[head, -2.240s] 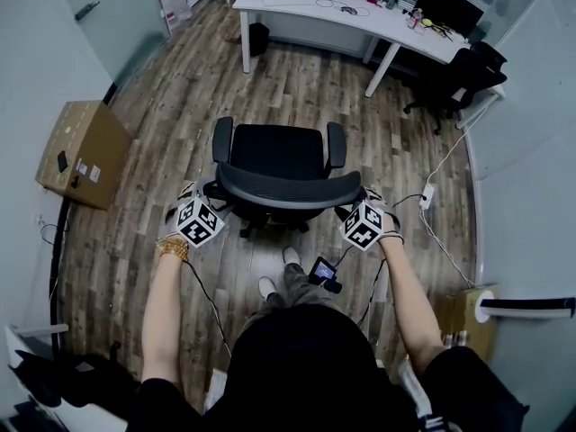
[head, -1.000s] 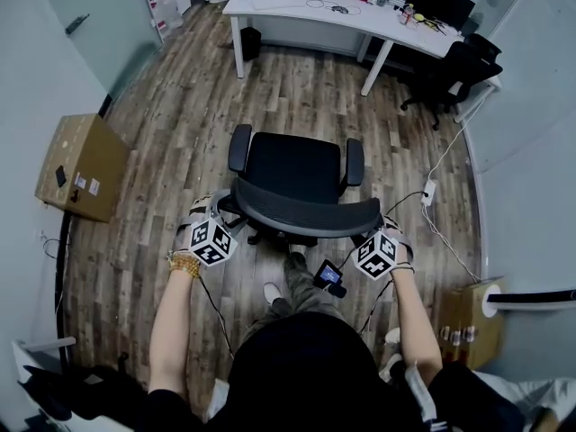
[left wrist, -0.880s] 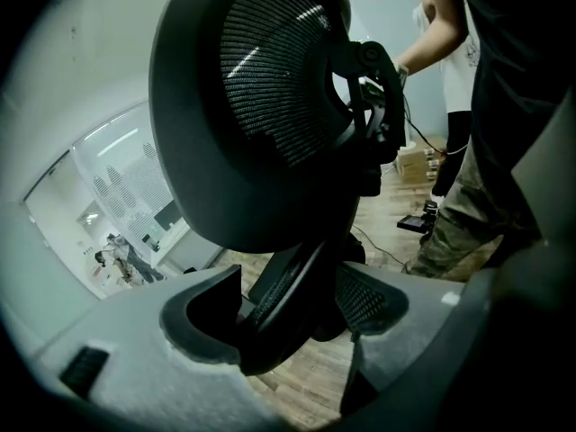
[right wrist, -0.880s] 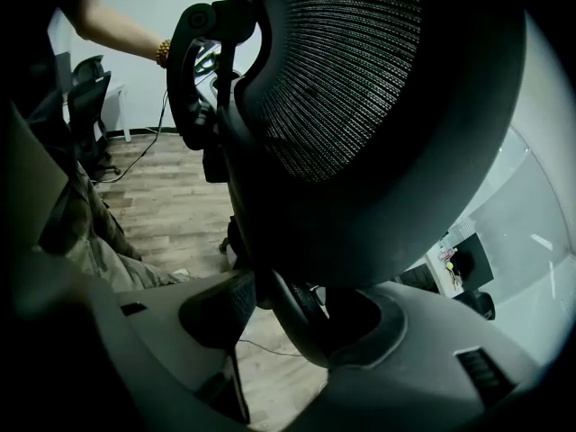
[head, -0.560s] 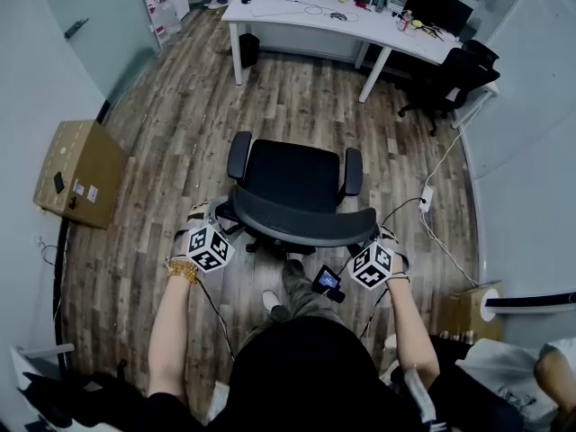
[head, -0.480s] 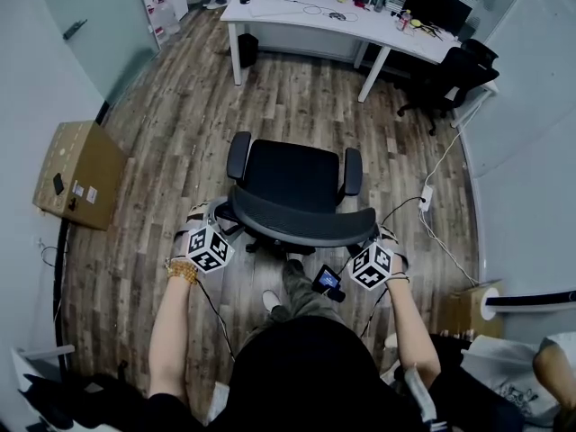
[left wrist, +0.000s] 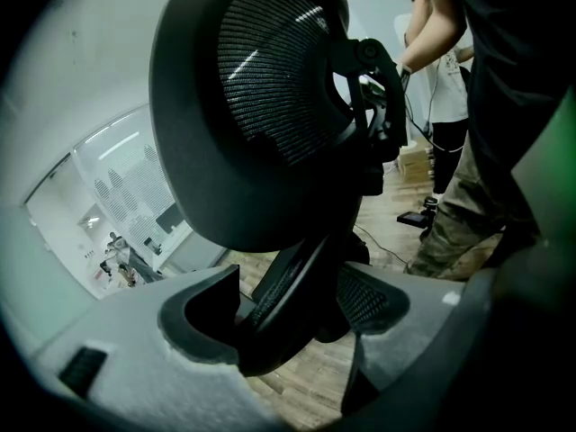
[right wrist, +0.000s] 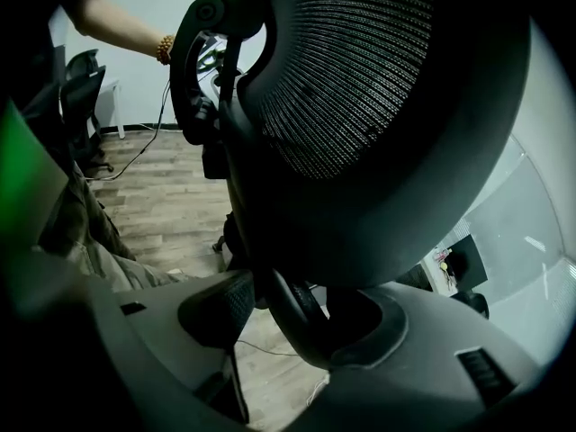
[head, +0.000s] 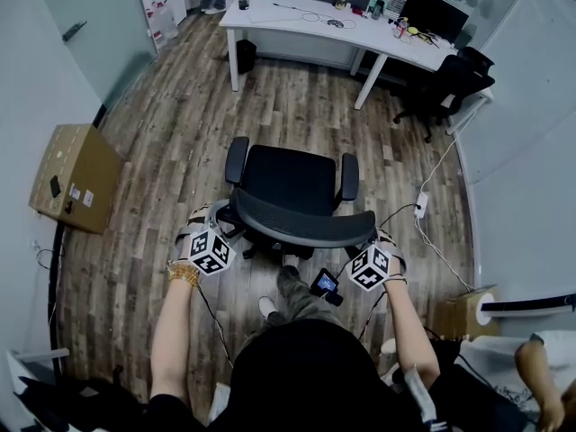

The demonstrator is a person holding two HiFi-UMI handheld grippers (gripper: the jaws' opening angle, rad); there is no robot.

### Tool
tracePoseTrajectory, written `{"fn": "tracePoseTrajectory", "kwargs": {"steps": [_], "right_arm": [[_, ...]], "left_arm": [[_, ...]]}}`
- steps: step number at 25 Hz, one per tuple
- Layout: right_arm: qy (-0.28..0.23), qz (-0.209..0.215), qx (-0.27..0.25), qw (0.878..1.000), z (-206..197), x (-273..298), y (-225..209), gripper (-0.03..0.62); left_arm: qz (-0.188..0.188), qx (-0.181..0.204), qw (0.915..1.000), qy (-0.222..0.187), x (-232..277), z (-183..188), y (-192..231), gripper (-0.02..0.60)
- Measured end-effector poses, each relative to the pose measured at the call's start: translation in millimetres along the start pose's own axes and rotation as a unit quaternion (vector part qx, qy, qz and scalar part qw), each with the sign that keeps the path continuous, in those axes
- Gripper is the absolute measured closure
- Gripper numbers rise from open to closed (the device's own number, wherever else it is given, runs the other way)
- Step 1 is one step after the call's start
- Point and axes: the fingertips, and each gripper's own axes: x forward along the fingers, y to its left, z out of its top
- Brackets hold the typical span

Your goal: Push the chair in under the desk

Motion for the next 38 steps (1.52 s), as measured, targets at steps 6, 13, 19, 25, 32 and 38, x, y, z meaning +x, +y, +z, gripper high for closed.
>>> {"fn": "tracePoseTrajectory", "kwargs": {"steps": [6, 13, 19, 25, 32, 38], "right_arm": [[0.006, 0.003, -0.001, 1.000, 2.4, 1.0, -3.3, 0.345], [0.012, 0.000, 0.000, 1.000, 3.5, 7.2, -15.8, 0.344], [0.015, -0.008, -0.001, 1.000, 1.7, 21.4, -36.2, 0.338], [0.015, -0.007, -0.002, 1.000, 1.3, 34.6, -58.6, 0.338], [0.016, -0.009, 0.002, 1.000, 1.9, 49.8, -80.0, 0.339], [0.014, -0.015, 0.003, 1.000, 4.5, 62.9, -104.3, 0.337]], "left_arm": [[0.001, 0.003, 1.0000, -0.005, 1.1, 1.1, 6.3, 0.236], [0.001, 0.006, 0.9999, -0.013, 9.3, 4.7, 15.7, 0.238], [-0.002, 0.004, 1.0000, -0.006, 25.1, 9.4, 27.9, 0.244], [-0.003, 0.002, 1.0000, -0.008, 44.1, 15.4, 43.2, 0.250], [-0.009, 0.000, 1.0000, -0.002, 62.4, 18.4, 61.9, 0.255], [-0.008, -0.003, 1.0000, -0.001, 80.8, 24.3, 80.7, 0.255]]}}
